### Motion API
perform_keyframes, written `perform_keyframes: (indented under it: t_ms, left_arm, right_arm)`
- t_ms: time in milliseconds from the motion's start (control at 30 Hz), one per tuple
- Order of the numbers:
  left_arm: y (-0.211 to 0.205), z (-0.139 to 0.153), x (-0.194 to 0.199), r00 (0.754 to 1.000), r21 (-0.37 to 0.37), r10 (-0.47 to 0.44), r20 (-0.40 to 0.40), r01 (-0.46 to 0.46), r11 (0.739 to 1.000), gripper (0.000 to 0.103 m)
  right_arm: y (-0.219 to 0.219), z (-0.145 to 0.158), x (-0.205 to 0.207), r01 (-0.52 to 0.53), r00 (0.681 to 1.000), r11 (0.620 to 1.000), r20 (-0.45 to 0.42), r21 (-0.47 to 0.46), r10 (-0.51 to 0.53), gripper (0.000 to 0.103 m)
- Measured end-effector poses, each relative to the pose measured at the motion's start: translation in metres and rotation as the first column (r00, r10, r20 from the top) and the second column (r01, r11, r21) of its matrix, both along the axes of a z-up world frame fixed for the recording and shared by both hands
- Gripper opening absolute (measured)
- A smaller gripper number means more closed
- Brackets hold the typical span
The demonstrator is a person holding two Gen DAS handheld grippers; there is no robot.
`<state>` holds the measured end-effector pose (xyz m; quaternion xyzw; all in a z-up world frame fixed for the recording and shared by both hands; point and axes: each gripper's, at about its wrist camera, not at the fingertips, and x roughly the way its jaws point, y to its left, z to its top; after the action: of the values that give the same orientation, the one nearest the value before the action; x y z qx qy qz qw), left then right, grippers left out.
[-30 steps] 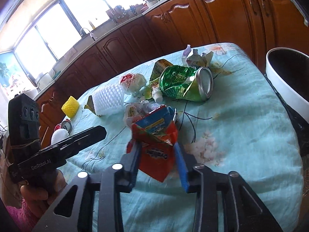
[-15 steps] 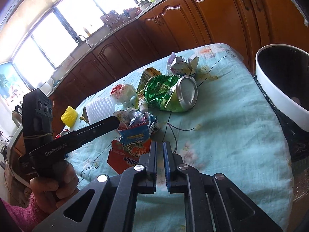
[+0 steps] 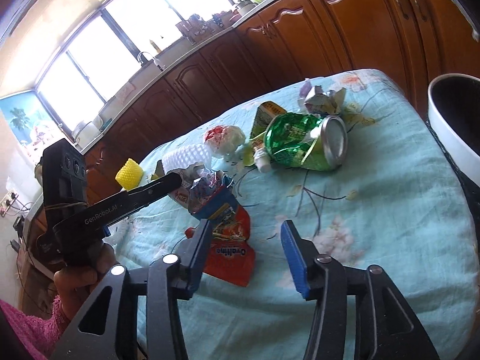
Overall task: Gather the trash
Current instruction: 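Grasp the Ovaltine wrapper with the right tool while the left tool grasps crumpled foil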
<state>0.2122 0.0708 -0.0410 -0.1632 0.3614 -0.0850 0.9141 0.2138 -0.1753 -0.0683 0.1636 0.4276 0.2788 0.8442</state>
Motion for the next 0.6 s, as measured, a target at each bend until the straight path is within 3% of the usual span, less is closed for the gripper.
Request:
perform_keyframes:
  t_ms: [100, 333, 367, 400, 533, 567, 600]
  left_arm:
    - [0.01, -0.001, -0.013, 0.999, 0.011, 0.032, 0.001, -0.032, 0.999, 0.01]
    - [0.028, -0.005, -0.032, 0.998, -0.011, 0.063, -0.023, -0.063, 0.998, 0.009]
    - [0.028, -0.005, -0.033, 0.998, -0.015, 0.06, -0.026, -0.061, 0.998, 0.009]
    - [0.028, -0.006, -0.032, 0.998, -0.018, 0.056, -0.027, -0.056, 0.998, 0.009]
    - [0.021, -0.001, -0.032, 1.0, -0.026, 0.021, -0.013, -0.022, 0.999, 0.009]
    - [0.018, 0.001, -0.03, 1.0, -0.032, 0.008, -0.008, -0.008, 0.999, 0.009]
    - [0.014, 0.003, -0.03, 1.0, -0.039, -0.006, -0.002, 0.006, 0.999, 0.009]
  right_arm:
    - [0.015, -0.004, 0.003, -0.039, 0.999, 0.999, -0.017, 0.011, 0.039, 0.071]
    - [0.045, -0.022, 0.017, -0.075, 0.996, 0.996, -0.056, -0.055, 0.071, 0.071]
    - [0.046, -0.024, 0.019, -0.068, 0.996, 0.996, -0.067, -0.061, 0.064, 0.067]
    - [0.044, -0.027, 0.022, -0.06, 0.995, 0.996, -0.078, -0.068, 0.055, 0.051]
    - [0.035, -0.021, 0.017, -0.042, 0.998, 0.995, -0.044, -0.093, 0.039, 0.041]
    - [0.032, -0.019, 0.015, -0.037, 0.999, 0.994, -0.032, -0.104, 0.034, 0.03]
    - [0.027, -0.017, 0.013, -0.037, 0.999, 0.995, -0.031, -0.092, 0.034, 0.001]
